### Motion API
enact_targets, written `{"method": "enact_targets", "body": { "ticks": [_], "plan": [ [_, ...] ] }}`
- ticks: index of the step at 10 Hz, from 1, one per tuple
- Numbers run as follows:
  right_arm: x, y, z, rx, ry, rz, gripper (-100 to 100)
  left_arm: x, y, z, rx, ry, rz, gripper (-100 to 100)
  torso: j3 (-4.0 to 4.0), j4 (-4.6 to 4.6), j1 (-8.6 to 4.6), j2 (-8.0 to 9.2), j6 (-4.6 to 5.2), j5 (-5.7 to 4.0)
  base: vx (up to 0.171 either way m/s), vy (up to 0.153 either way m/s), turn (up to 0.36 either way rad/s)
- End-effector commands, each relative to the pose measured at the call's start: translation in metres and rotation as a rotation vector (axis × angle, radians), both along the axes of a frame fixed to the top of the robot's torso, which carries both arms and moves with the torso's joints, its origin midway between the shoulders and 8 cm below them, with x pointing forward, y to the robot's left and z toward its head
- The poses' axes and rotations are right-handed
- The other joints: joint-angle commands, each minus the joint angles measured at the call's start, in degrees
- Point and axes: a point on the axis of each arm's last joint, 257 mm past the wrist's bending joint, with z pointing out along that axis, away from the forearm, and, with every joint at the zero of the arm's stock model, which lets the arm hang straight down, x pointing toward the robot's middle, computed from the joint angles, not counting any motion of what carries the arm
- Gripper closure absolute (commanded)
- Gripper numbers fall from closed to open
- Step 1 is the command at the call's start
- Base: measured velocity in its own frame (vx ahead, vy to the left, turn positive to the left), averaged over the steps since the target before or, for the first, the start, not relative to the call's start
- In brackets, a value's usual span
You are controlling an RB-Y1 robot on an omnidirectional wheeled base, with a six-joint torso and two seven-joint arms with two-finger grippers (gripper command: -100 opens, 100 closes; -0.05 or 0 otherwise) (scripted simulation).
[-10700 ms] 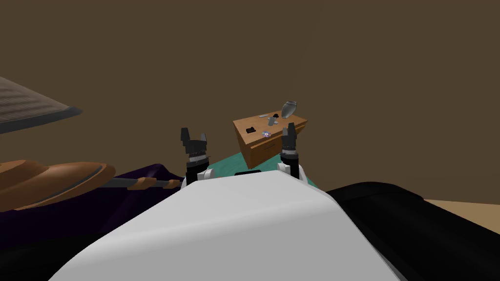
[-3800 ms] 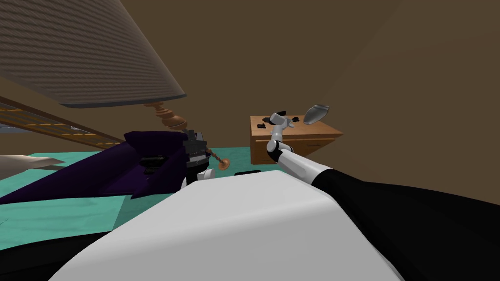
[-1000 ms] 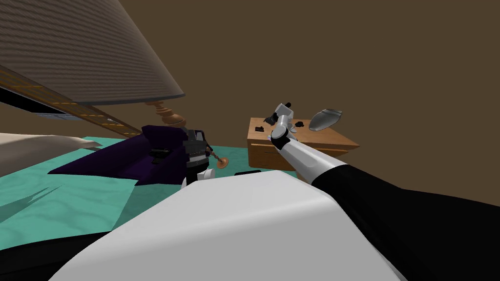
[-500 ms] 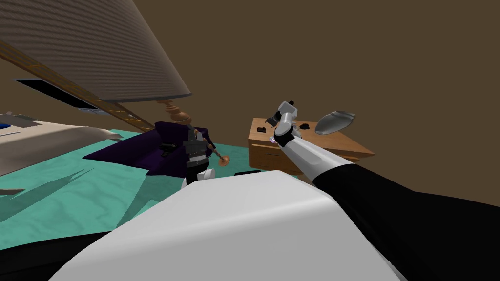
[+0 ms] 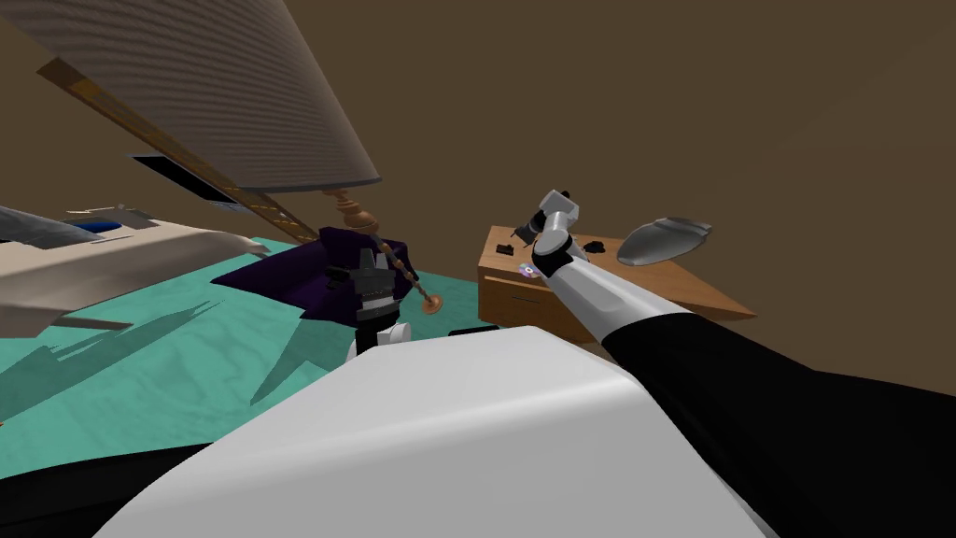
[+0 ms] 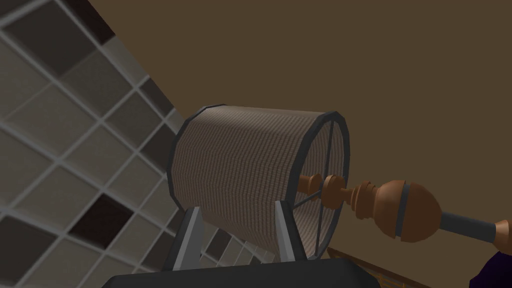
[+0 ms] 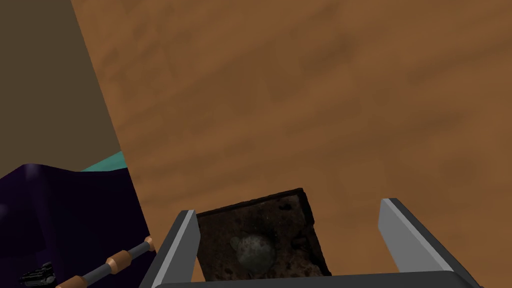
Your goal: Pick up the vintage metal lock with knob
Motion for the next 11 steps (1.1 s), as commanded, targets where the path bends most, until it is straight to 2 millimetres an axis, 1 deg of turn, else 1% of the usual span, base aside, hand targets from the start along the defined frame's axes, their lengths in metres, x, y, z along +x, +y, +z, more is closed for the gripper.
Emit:
{"method": "enact_targets", "body": {
  "ticks": [1,3,4,7,8,9,10,11],
  "plan": [
    [-0.009,-0.006,0.0,0.024,0.038,-0.025,-100,0.0,0.0,0.0,0.0,0.0,0.0,0,0.0,0.0,0.0,0.0,0.0,0.0,-0.009,-0.014,0.164],
    [-0.02,-0.013,-0.001,0.046,0.077,-0.051,-100,0.0,0.0,0.0,0.0,0.0,0.0,0,0.01,0.0,0.03,0.01,0.01,0.01,-0.008,-0.007,0.134],
    [-0.029,-0.02,-0.002,0.063,0.11,-0.073,-100,0.0,0.0,0.0,0.0,0.0,0.0,0,0.01,0.0,0.05,0.01,0.0,0.01,-0.011,0.004,0.255],
    [-0.041,-0.028,-0.003,0.084,0.153,-0.101,-100,0.0,0.0,0.0,0.0,0.0,0.0,0,0.0,0.0,0.11,0.0,0.02,0.03,-0.005,0.012,0.131],
    [-0.037,-0.026,-0.002,0.078,0.14,-0.095,-100,0.0,0.0,0.0,0.0,0.0,0.0,0,-0.01,-0.01,0.15,-0.02,-0.01,0.03,0.0,0.006,0.036],
    [-0.038,-0.026,-0.003,0.08,0.144,-0.096,0,0.0,0.0,0.0,0.0,0.0,0.0,0,-0.01,0.0,0.11,-0.02,0.03,0.03,0.0,0.0,0.0],
    [-0.034,-0.021,-0.011,0.082,0.142,-0.118,-100,0.0,0.0,0.0,0.0,0.0,0.0,0,-0.01,0.0,0.08,-0.02,0.03,0.02,-0.036,-0.043,0.175],
    [-0.033,-0.02,-0.013,0.082,0.142,-0.124,-100,0.0,0.0,0.0,0.0,0.0,0.0,0,0.03,0.0,-0.03,0.06,-0.02,-0.01,-0.054,-0.084,0.116]
  ]
}}
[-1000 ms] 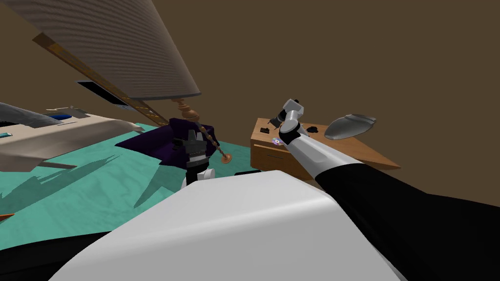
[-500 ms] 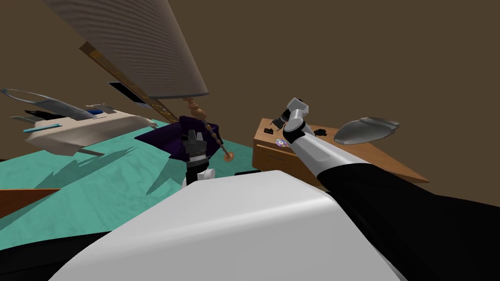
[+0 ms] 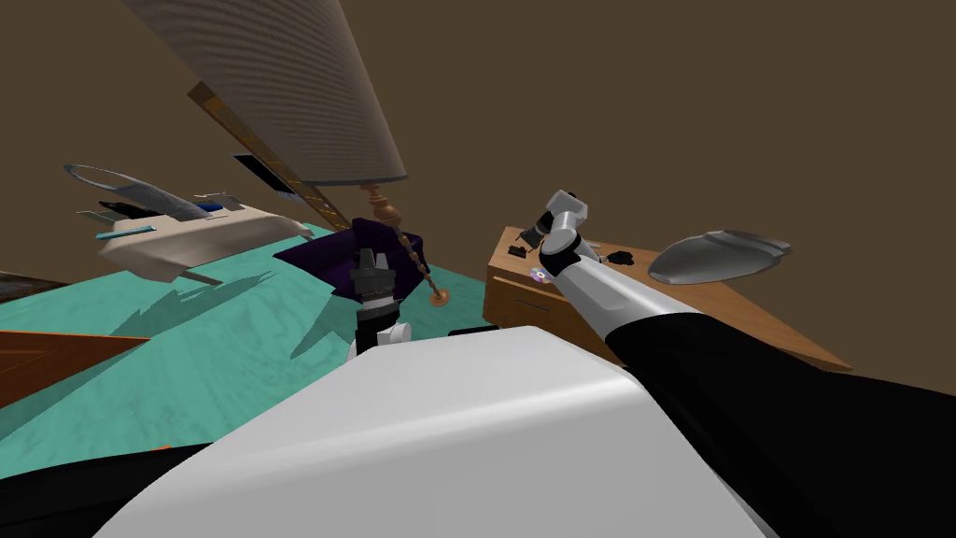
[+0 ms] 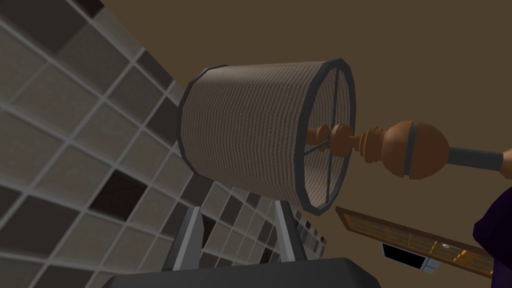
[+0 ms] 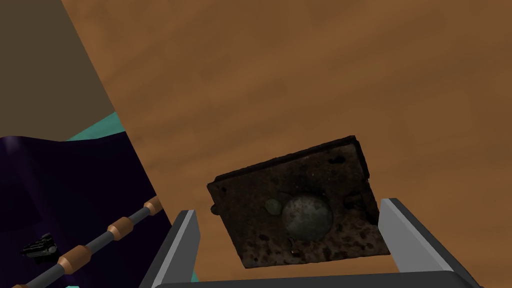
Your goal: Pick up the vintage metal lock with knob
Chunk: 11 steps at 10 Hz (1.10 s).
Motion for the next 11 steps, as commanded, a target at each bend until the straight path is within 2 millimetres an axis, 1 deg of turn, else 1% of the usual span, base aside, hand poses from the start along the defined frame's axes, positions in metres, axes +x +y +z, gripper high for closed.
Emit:
{"method": "enact_targets", "body": {
  "ticks": [1,2,3,4,8,9,10,11],
  "plan": [
    [0.004,0.003,-0.006,-0.001,-0.003,-0.019,-100,0.0,0.0,0.0,0.0,0.0,0.0,0,0.0,0.0,0.0,0.0,0.0,0.0,-0.029,-0.09,0.076],
    [0.007,0.007,-0.012,0.0,-0.004,-0.036,-100,0.0,0.0,0.0,0.0,0.0,0.0,0,-0.02,-0.01,-0.06,-0.04,0.0,-0.02,-0.032,-0.101,0.169],
    [0.005,0.005,-0.009,-0.001,-0.003,-0.025,-100,0.0,0.0,0.0,0.0,0.0,0.0,0,-0.03,-0.01,-0.1,-0.04,-0.02,-0.03,-0.018,-0.049,0.047],
    [0.005,0.006,-0.009,-0.001,-0.004,-0.028,100,0.0,0.0,0.0,0.0,0.0,0.0,0,-0.04,-0.01,0.04,-0.09,0.03,0.0,-0.003,-0.008,-0.008],
    [0.005,0.005,-0.009,0.0,-0.004,-0.029,100,0.0,0.0,0.0,0.0,0.0,0.0,0,-0.1,-0.04,0.26,-0.17,0.0,0.06,0.0,0.0,0.0],
    [0.005,0.005,-0.009,0.0,-0.004,-0.028,0,0.0,0.0,0.0,0.0,0.0,0.0,0,-0.1,-0.04,0.26,-0.17,0.01,0.06,0.0,0.0,0.0],
    [0.002,0.001,-0.001,-0.001,-0.002,-0.008,100,0.0,0.0,0.0,0.0,0.0,0.0,0,-0.09,-0.04,0.27,-0.17,0.01,0.06,0.022,0.071,-0.184],
    [0.0,-0.002,0.003,-0.001,-0.002,0.003,100,0.0,0.0,0.0,0.0,0.0,0.0,0,-0.09,-0.02,0.43,-0.18,0.12,0.1,0.047,0.105,-0.194]
  ]
}}
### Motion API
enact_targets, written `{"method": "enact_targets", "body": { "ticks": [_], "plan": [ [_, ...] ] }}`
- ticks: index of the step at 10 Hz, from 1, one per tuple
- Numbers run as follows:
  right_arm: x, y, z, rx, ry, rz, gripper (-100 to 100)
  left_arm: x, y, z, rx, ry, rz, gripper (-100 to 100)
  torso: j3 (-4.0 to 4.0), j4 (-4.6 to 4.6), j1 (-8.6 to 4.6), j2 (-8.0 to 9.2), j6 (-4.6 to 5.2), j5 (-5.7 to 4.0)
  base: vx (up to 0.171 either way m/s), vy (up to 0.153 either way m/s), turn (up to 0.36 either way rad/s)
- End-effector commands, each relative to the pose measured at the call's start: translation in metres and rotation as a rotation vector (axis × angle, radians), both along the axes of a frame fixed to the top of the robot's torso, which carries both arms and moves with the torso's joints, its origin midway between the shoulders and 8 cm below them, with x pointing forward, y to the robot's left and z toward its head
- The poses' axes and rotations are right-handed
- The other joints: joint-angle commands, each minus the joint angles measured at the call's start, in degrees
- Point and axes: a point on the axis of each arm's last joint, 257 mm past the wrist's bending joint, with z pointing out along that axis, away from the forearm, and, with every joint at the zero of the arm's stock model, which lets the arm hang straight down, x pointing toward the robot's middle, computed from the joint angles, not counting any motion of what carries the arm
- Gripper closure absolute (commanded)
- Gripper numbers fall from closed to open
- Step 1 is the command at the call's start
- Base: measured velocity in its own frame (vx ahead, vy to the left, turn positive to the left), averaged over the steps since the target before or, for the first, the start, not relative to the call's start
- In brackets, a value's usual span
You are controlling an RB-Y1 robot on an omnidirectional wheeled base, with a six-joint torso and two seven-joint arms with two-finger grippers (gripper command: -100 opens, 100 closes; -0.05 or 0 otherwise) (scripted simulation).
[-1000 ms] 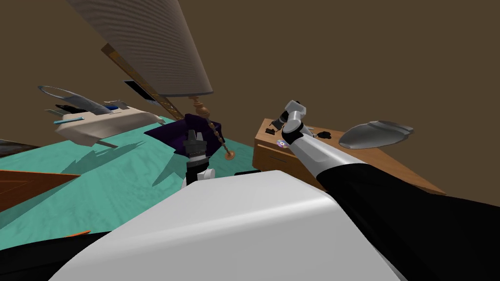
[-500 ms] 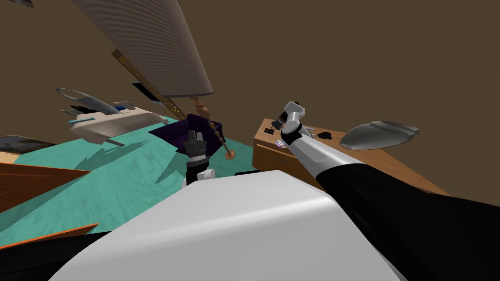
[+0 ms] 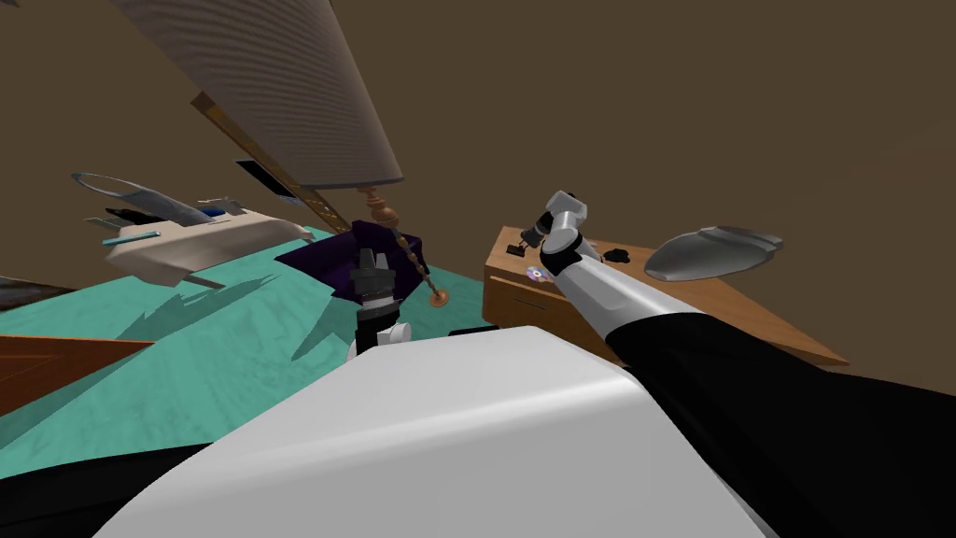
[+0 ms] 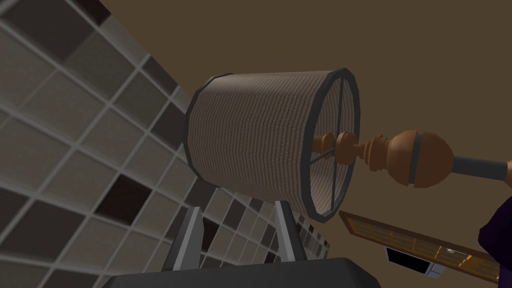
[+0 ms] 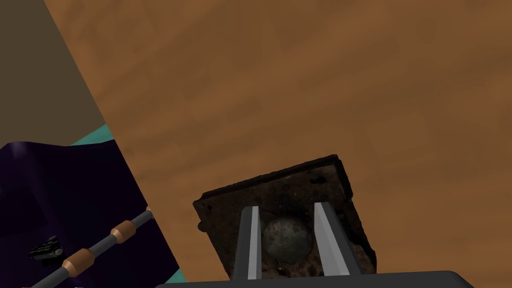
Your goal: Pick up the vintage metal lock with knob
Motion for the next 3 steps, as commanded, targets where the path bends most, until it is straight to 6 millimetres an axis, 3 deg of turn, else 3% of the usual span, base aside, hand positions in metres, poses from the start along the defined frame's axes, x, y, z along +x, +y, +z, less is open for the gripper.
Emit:
{"method": "enact_targets", "body": {
  "ticks": [1,2,3],
  "plan": [
    [-0.0041,-0.0028,0.0078,0.0,0.001,0.021,100,0.0,0.0,0.0,0.0,0.0,0.0,0,0.0,0.0,0.0,0.0,0.0,0.0,0.054,0.108,-0.153],
    [-0.002,-0.0034,0.0057,-0.001,-0.001,0.011,100,0.0,0.0,0.0,0.0,0.0,0.0,0,-0.02,-0.01,0.09,-0.04,-0.04,0.02,0.023,0.05,-0.043],
    [-0.0027,-0.004,0.0065,-0.002,0.0,0.014,0,0.0,0.0,0.0001,0.0,0.0,0.0,0,-0.03,-0.03,-0.03,-0.01,-0.12,-0.01,0.002,0.008,0.006]
  ]
}}
